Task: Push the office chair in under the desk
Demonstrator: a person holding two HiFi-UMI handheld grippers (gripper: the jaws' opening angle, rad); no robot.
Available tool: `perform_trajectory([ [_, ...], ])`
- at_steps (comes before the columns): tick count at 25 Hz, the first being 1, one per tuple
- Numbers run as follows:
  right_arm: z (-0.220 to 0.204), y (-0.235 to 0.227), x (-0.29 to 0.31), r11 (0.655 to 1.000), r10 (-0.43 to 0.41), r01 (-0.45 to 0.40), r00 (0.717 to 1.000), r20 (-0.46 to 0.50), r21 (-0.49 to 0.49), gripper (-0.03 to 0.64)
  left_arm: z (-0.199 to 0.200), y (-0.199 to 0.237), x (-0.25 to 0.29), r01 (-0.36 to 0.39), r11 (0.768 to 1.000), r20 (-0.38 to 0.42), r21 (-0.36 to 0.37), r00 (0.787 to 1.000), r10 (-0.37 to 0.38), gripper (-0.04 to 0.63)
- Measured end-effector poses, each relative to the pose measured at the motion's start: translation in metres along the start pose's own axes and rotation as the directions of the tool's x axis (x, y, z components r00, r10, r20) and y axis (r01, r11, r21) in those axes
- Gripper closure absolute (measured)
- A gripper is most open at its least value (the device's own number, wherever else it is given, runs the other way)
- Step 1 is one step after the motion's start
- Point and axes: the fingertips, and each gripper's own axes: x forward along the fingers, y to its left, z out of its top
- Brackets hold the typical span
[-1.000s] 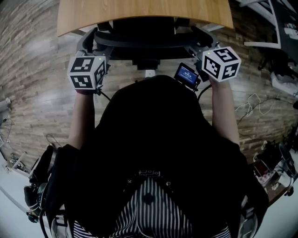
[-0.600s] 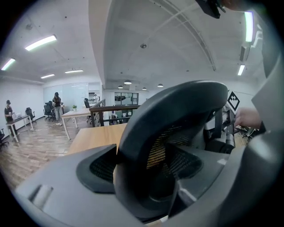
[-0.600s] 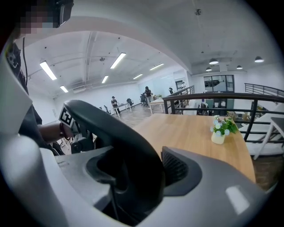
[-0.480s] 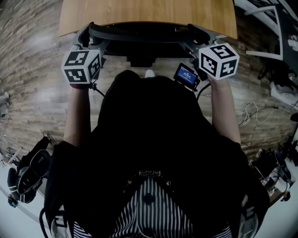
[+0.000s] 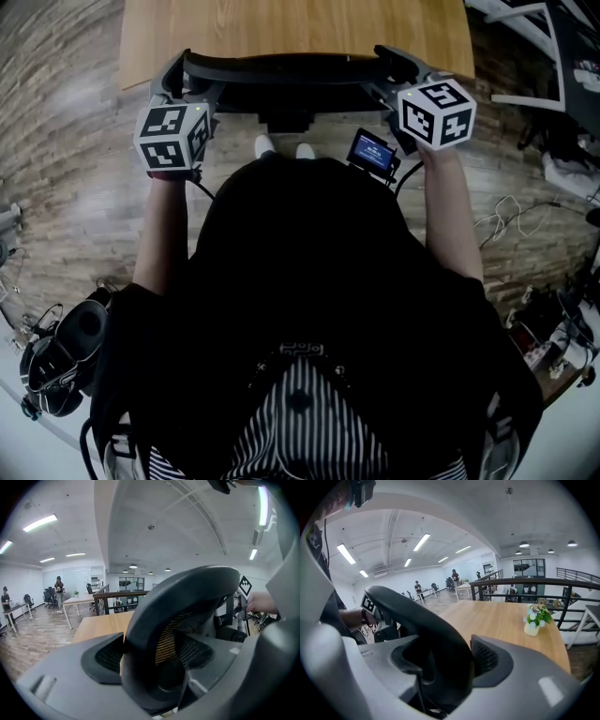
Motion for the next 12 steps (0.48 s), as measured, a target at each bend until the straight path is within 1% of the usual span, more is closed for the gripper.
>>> perform_trajectory([
  [6,0.009,-0.002,0.001,1.000,0.004,-0.004,1.000,0.027,0.002,0.342,0.009,0.004,0.003,0.003,1.000,0.009,0.006,1.000,-0.003,0.254],
  [12,0.012,-0.011,0.005,1.000,0.000,0.000,0.999,0.033,0.011,0.343,0.012,0.007,0.012,0.007,1.000,0.024,0.009,1.000,-0.008,0.253],
])
